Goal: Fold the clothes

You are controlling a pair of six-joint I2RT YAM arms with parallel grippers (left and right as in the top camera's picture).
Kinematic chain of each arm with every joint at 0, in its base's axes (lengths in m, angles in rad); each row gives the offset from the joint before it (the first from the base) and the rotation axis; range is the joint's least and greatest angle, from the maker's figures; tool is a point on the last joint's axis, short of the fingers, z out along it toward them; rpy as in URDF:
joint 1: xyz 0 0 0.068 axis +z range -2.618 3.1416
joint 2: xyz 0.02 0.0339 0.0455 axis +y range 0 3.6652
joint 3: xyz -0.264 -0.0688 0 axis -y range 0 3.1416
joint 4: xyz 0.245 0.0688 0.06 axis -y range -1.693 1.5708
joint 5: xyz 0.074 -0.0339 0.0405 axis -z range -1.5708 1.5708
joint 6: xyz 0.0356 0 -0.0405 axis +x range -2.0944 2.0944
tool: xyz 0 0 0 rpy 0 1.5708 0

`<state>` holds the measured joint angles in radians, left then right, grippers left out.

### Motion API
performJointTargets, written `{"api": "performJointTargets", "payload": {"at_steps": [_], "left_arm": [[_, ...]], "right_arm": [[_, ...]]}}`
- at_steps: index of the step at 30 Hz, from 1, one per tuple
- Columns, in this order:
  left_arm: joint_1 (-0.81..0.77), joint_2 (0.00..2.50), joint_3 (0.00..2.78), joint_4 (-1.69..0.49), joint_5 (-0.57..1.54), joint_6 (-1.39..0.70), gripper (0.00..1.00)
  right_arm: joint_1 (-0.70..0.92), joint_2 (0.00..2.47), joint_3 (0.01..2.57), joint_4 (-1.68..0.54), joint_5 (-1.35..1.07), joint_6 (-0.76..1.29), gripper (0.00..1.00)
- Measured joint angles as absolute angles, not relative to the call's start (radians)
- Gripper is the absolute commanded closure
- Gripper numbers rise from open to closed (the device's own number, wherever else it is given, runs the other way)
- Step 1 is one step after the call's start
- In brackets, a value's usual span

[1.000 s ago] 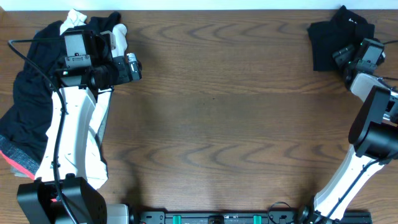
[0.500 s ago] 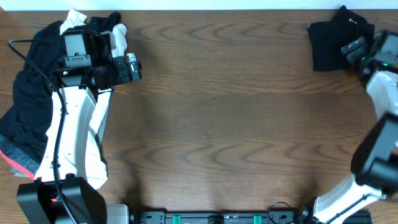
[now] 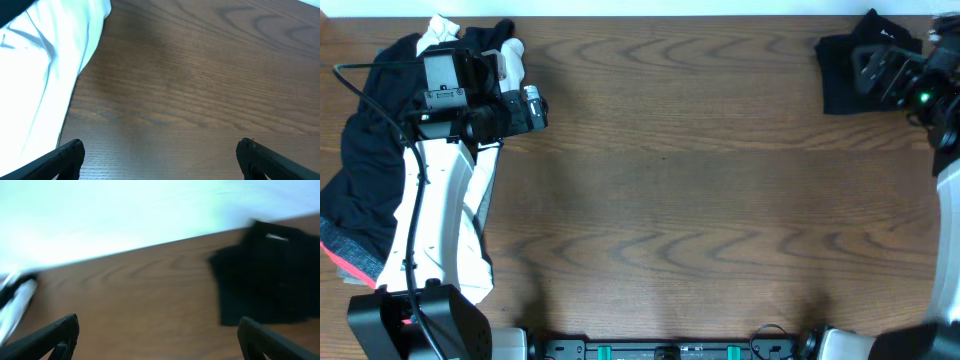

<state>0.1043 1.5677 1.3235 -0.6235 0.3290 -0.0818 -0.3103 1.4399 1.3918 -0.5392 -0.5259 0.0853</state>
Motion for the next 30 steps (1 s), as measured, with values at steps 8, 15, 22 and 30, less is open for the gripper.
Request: {"api": "performJointTargets", "payload": {"at_steps": [8, 15, 22, 30], "left_arm": [[0.104, 1.568, 1.324, -0.624, 0.329, -0.081, 0.02], [0.104, 1.568, 1.324, -0.624, 0.329, -0.082, 0.02], [0.104, 1.568, 1.324, -0.624, 0.329, -0.082, 0.02], [0.104, 1.568, 1.324, -0.624, 0.329, -0.082, 0.02]], "right_arm": [[-0.101, 1.313, 1.392, -0.677, -0.596, -0.061, 0.01], [0.049, 1.296, 1.392, -0.790, -0.607, -0.073, 0.01], [0.077, 1.296, 1.392, -0.930, -0.606, -0.073, 0.01], [0.077, 1.296, 1.392, -0.907, -0.593, -0.093, 0.01]]}}
